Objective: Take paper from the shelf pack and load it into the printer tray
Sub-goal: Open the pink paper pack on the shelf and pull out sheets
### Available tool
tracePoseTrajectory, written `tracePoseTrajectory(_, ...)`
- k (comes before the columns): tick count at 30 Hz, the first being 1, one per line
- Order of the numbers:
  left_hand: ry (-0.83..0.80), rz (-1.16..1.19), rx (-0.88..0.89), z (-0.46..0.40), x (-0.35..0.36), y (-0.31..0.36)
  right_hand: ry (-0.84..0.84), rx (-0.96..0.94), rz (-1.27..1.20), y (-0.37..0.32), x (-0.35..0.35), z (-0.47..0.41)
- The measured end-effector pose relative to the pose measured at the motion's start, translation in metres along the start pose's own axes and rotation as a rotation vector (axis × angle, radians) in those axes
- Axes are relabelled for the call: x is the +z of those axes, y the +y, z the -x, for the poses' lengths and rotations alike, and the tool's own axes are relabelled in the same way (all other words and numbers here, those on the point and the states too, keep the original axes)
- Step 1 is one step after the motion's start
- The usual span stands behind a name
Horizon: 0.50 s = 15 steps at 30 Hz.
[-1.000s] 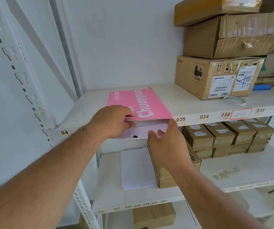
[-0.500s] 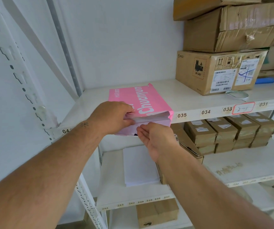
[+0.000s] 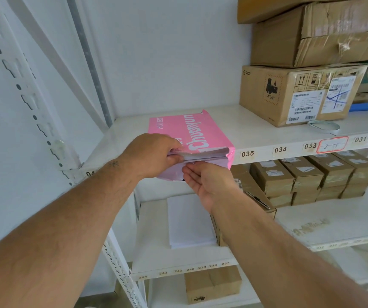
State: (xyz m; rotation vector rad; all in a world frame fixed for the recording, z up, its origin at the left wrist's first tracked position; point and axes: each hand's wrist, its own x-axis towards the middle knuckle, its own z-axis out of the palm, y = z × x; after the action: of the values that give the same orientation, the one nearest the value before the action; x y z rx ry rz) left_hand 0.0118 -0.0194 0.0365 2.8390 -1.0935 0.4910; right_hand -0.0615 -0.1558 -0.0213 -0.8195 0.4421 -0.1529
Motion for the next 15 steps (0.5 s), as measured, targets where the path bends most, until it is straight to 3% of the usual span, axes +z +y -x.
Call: tracePoseTrajectory(15,-0.010,0.004,-0.014,-0.0020,0.0008,-0.0027,-0.028,-0.026,0.008,0.0034,0.0014,-0.0095)
